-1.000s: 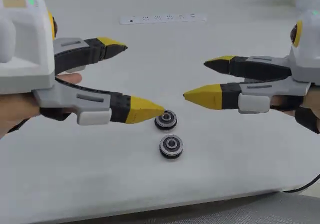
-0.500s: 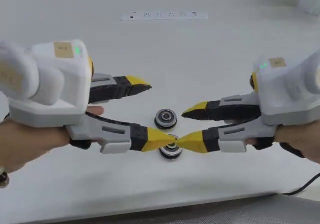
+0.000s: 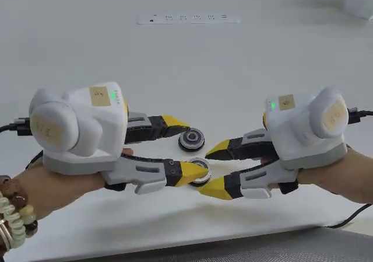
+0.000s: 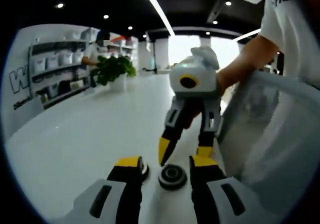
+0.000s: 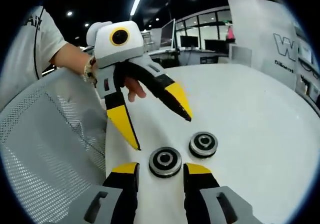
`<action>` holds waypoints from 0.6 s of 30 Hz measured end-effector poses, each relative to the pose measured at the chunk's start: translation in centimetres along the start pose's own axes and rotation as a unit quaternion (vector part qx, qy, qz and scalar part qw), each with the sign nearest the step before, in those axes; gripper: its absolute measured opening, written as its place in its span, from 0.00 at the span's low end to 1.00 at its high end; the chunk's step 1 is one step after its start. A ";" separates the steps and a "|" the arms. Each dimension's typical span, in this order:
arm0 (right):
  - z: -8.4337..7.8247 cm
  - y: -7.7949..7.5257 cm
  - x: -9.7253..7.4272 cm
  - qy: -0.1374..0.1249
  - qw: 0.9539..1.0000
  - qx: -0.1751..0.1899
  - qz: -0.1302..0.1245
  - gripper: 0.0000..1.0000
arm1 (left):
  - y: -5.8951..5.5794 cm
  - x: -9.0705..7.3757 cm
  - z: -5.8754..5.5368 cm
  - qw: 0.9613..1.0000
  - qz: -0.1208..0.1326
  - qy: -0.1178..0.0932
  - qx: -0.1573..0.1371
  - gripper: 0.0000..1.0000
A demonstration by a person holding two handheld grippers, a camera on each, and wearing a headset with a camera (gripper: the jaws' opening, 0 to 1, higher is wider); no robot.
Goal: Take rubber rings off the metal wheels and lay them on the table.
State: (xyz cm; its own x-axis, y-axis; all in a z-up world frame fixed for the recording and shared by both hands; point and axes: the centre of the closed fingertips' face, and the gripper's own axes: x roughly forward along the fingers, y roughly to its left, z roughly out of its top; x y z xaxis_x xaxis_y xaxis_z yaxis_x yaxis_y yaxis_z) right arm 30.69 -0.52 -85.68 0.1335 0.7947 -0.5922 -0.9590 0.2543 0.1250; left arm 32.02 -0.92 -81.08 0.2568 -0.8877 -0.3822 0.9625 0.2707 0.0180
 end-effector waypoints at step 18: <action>-0.8 -0.6 0.1 0.016 1.000 -0.013 -0.013 0.24 | -1.1 1.5 -2.9 0.999 -0.016 0.052 0.001 0.22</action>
State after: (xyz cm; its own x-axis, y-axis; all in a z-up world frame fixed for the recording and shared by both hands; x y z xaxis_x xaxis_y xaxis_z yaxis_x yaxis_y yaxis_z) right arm 31.06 -1.03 -86.39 0.1516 0.7701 -0.6197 -0.9613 0.2607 0.0887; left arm 31.12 -1.47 -84.40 0.2155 -0.8521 -0.4770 0.9702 0.2422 0.0057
